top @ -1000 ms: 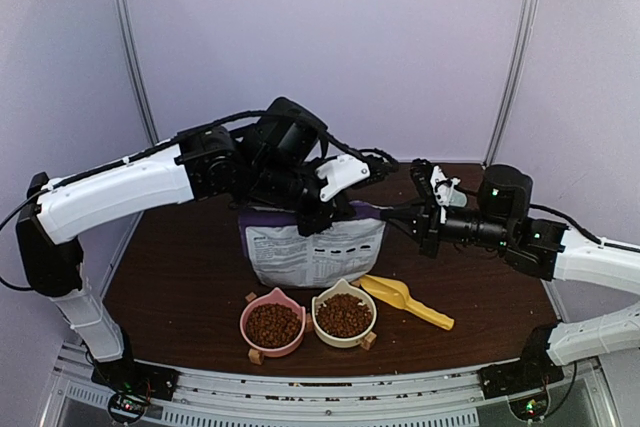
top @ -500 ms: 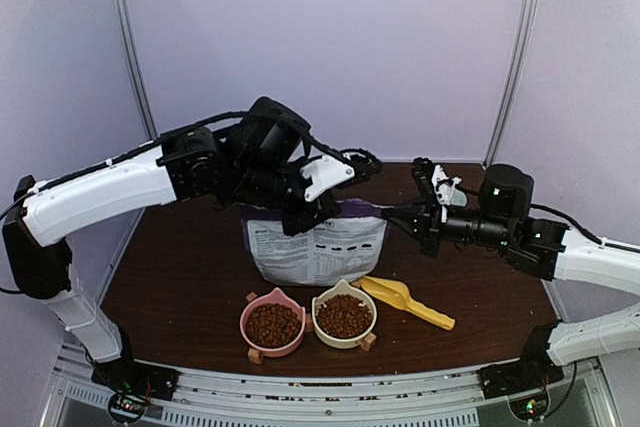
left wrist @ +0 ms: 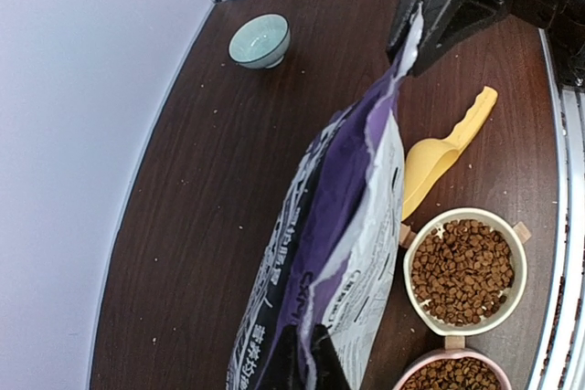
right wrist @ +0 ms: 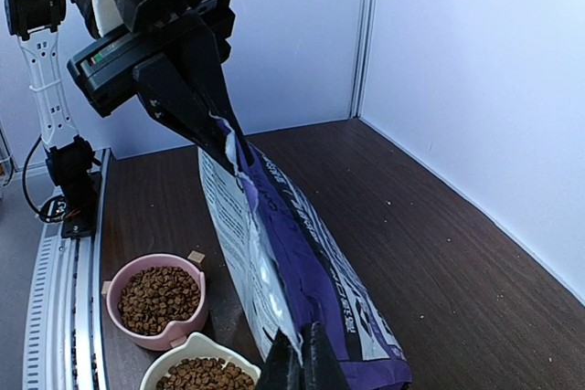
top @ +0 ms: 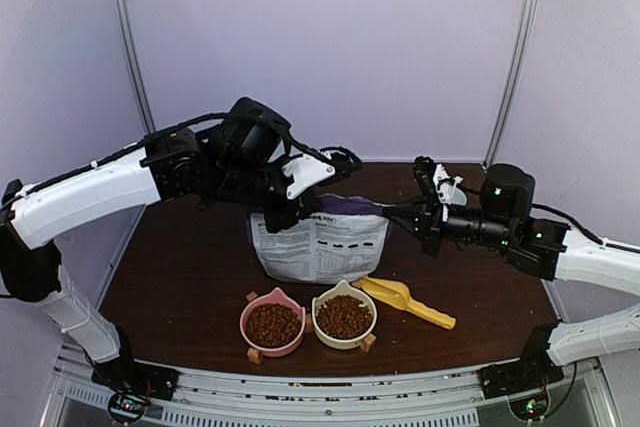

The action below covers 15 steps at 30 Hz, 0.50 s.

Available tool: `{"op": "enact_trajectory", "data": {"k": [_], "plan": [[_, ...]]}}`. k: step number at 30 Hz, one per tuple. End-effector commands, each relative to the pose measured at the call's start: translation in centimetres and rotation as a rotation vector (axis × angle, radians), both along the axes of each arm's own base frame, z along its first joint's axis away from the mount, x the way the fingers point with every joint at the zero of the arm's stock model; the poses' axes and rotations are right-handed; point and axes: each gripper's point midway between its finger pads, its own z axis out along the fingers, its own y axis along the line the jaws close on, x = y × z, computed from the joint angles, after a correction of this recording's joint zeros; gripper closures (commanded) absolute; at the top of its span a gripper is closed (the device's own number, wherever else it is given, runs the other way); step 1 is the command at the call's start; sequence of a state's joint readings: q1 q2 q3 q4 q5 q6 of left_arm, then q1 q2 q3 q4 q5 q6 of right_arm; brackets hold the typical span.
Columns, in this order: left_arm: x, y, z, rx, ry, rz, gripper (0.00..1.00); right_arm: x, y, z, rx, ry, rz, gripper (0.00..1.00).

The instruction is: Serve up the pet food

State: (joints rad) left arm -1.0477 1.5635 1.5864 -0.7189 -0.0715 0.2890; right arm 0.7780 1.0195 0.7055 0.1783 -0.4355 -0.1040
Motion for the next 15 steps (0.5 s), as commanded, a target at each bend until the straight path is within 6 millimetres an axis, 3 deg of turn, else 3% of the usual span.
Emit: {"op": "enact_trajectory", "data": {"k": [1, 5, 10, 12, 15], "plan": [[3.2, 6.0, -1.4, 0.151, -0.045, 0.191, 1.00, 0.8, -1.8, 3.6, 0.090, -0.073, -0.083, 1.00], [3.8, 7.1, -1.1, 0.156, -0.065, 0.227, 0.99, 0.9, -1.9, 3.6, 0.093, -0.074, -0.089, 1.00], [4.4, 8.2, -0.8, 0.170, -0.090, 0.261, 0.83, 0.9, -2.0, 3.6, 0.093, -0.072, -0.091, 1.00], [4.5, 8.3, -0.8, 0.172, -0.092, 0.260, 0.97, 1.0, -2.0, 3.6, 0.094, -0.072, -0.092, 1.00], [4.4, 8.5, -0.8, 0.172, -0.092, 0.258, 1.00, 1.0, -2.0, 3.7, 0.095, -0.071, -0.093, 1.00]]}}
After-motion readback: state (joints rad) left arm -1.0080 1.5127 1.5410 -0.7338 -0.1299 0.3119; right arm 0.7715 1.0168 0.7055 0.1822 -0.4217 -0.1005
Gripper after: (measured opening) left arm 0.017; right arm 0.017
